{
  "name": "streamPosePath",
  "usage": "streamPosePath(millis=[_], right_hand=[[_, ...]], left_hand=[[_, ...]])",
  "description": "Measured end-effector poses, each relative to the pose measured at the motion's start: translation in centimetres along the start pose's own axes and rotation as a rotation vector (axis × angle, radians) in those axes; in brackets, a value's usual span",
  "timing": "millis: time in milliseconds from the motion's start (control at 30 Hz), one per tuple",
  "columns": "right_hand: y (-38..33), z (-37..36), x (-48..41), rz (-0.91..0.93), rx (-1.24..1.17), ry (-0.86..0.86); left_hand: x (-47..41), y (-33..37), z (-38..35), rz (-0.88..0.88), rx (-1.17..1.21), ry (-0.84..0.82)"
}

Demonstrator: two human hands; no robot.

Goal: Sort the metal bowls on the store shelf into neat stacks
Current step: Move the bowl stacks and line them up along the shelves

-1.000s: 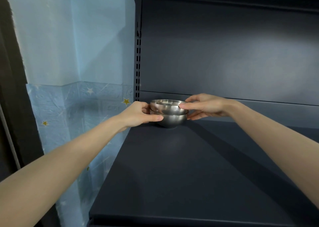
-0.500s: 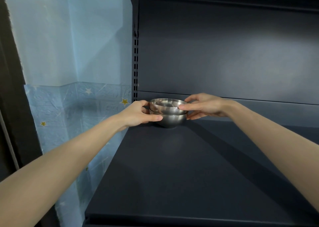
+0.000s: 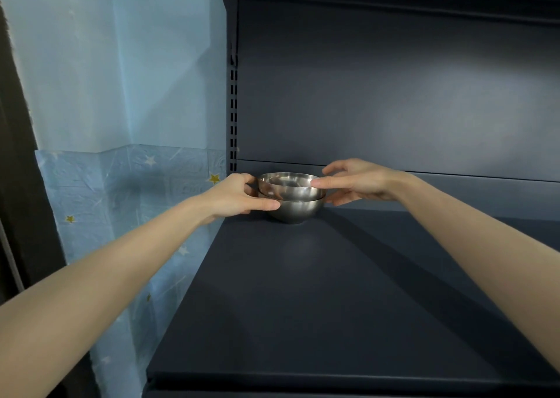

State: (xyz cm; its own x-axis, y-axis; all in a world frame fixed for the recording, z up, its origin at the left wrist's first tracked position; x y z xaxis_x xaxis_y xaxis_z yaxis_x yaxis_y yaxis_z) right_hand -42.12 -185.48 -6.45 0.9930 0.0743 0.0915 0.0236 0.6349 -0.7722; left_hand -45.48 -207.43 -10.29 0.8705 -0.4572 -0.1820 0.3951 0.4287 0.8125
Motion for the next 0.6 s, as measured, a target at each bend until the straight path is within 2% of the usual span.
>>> streamPosePath(millis=[133,333,433,600], right_hand=[[-0.4,1.3,1.5,0.02,0.102,0.094],[0.0,4.1,5.3,0.03,0.433,0.22],[1.0,5.5,8.5,0.009,0.624,0.254],[4.6,8.9,16.3,-0.048,0.666,0.299]], left_hand=[[0.7,1.6,1.4,0.016,-0.164,0.063],[2.0,7.6,1.0,-0.148,-0.392,0.097],[2.5,11.2,-1.7,-0.224,-0.472,0.038],[3.6,17.7,-9.8,-0.319,-0.624,-0.149]])
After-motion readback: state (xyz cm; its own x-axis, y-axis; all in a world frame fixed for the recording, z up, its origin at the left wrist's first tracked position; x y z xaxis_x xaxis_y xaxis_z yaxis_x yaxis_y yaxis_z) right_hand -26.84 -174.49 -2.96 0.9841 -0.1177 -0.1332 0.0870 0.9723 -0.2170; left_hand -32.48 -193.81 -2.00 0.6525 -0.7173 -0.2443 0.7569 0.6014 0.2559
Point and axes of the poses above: each hand's wrist, its own x-axis away from the middle knuckle, its own z-axis out of the back of the hand, y = z × x, the point moved 5 cm from there along -x, towards the middle knuckle, and after that the axes turned 4 degrees about -z, right-handed, at the moved point
